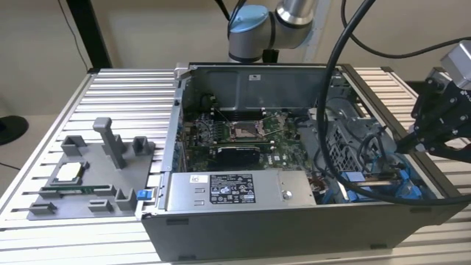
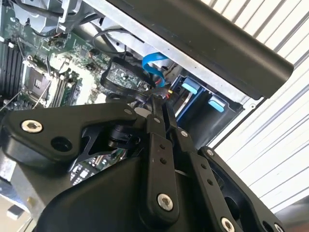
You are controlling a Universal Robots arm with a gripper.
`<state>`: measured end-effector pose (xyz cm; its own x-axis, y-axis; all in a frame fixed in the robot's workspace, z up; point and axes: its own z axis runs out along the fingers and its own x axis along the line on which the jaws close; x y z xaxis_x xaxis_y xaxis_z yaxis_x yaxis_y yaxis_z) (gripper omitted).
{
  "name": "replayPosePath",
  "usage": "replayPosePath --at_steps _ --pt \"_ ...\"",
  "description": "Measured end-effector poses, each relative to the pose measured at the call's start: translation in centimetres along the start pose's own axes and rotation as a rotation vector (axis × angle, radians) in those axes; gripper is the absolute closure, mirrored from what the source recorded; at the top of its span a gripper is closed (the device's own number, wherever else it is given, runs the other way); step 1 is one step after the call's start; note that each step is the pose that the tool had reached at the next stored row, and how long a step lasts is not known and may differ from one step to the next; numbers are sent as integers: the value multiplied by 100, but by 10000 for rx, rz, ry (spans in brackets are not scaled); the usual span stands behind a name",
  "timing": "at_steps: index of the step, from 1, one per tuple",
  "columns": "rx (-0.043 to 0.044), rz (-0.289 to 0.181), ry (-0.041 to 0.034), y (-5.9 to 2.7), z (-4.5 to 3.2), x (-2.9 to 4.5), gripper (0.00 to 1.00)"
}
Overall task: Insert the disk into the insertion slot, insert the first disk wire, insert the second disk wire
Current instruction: 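Insert the second disk wire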
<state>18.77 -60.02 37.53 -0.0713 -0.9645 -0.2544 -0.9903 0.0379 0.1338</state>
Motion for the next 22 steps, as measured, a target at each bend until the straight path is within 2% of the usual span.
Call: replayPosePath --at_steps 18,20,22 --pt "1 3 5 140 -33 -3 100" --pt "1 4 13 148 -33 -3 100" --pt "4 8 52 157 -32 -2 100"
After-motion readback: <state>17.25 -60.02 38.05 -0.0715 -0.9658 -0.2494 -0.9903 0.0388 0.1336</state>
